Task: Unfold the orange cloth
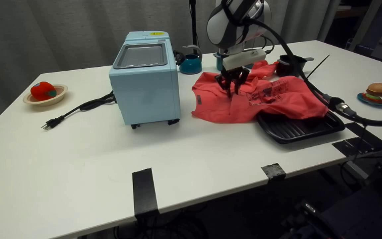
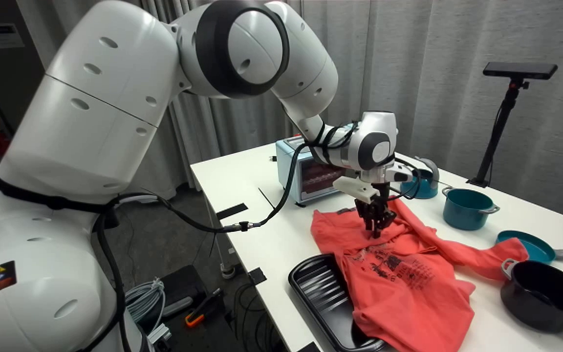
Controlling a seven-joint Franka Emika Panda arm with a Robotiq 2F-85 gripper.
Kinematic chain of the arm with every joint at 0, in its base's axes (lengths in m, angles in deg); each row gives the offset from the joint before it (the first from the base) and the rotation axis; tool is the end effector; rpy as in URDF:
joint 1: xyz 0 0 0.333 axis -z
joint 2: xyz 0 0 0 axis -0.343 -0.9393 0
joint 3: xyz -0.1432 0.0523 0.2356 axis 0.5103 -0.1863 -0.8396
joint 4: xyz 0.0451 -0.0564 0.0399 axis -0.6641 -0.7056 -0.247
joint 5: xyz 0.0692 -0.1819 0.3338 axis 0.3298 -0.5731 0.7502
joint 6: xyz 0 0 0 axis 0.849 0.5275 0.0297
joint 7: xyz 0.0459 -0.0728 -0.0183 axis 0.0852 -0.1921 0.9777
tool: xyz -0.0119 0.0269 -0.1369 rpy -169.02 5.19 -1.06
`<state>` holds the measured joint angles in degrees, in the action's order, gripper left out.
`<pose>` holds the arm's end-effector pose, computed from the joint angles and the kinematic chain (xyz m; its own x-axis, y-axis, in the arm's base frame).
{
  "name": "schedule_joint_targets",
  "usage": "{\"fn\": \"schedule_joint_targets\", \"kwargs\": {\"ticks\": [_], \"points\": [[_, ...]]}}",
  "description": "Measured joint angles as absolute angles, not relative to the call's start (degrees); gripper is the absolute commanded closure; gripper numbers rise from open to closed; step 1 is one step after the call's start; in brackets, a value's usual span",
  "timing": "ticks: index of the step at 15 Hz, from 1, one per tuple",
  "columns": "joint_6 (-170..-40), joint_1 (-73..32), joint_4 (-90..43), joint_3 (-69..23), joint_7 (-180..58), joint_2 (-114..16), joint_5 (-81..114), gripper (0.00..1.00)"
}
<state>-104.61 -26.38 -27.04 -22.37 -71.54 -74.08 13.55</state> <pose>0.6428 0.0162 0.1243 0.9888 -0.1457 -0.0310 -0.1403 -0.9809 0.1348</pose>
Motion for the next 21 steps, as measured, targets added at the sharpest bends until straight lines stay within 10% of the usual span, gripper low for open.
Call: {"fn": "schedule_joint_targets", "kwargs": {"ticks": [18, 21], "points": [[-109.14, -26.66, -32.26, -23.26, -71.22, -70.63, 13.39, 0.99], [-112.71, -27.17, -36.44, -23.14, -71.42, -67.82, 12.17, 0.65]]}}
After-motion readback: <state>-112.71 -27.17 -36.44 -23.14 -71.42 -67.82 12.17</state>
